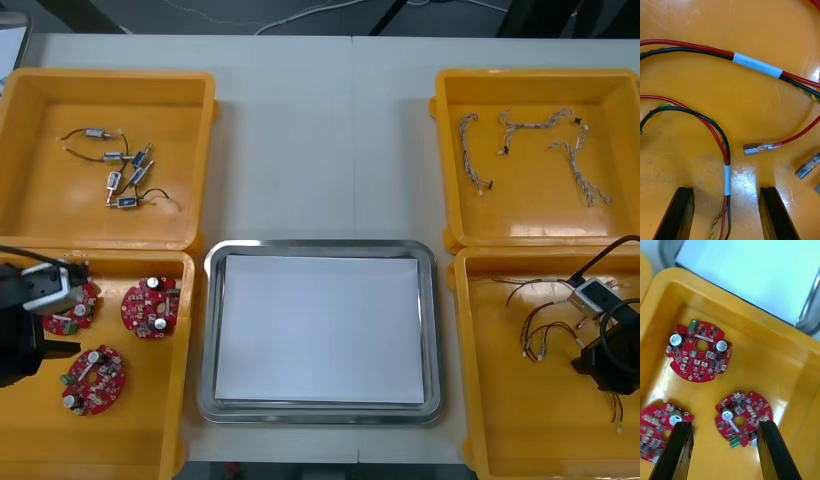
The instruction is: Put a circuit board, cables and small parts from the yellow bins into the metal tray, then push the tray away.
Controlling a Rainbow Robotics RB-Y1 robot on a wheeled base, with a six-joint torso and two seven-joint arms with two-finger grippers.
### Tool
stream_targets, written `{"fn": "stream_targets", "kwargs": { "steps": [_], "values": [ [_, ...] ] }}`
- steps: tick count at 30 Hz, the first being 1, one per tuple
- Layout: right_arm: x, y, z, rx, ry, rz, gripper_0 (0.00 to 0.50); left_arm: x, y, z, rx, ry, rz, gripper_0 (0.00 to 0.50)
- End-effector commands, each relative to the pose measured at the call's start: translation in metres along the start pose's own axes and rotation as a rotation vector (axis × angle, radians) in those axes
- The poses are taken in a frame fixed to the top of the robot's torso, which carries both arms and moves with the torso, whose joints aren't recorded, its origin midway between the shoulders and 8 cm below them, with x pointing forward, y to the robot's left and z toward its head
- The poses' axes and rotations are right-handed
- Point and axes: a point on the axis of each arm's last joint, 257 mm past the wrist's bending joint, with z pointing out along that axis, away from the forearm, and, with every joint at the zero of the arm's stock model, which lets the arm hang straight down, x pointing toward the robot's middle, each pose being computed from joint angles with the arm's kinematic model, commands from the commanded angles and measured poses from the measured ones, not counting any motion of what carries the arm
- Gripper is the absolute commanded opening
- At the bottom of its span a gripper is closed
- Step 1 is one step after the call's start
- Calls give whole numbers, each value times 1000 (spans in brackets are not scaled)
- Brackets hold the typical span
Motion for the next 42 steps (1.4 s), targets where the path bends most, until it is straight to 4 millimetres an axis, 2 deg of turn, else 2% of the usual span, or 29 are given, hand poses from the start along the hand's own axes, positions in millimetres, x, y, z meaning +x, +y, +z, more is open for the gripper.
{"fn": "stream_targets", "kwargs": {
  "steps": [1, 6, 7, 8, 9, 10, 11, 14, 20, 28, 35, 42],
  "values": [
    [4, 12, 6, -14, 3, 44, 500, 11, -1, -11, 5, 66, 181, 500],
    [4, 13, 8, -13, 3, 49, 500, 22, 7, -18, -6, 91, 166, 500],
    [4, 13, 8, -15, 5, 52, 484, 27, 9, -19, -7, 96, 151, 500],
    [3, 14, 8, -16, 1, 53, 400, 30, 12, -19, -4, 98, 140, 500],
    [3, 15, 8, -17, 2, 53, 289, 34, 14, -20, 2, 103, 131, 500],
    [4, 14, 8, -16, 2, 54, 221, 36, 15, -20, 4, 104, 127, 500],
    [2, 15, 8, -17, 0, 56, 105, 40, 18, -20, 7, 109, 116, 500],
    [1, 14, 8, -16, -2, 58, 2, 49, 23, -20, 10, 119, 91, 500],
    [-5, 12, 7, -14, -13, 57, 0, 61, 32, -20, -10, 143, 73, 500],
    [-28, 2, -6, 0, -55, 34, 0, 72, 33, -13, -15, 174, 66, 500],
    [-36, -8, -37, 16, -46, 14, 0, 75, 32, 0, -30, 178, 92, 500],
    [-35, -14, -77, 42, -24, -1, 0, 80, 18, 19, -13, 180, 94, 500]
  ]
}}
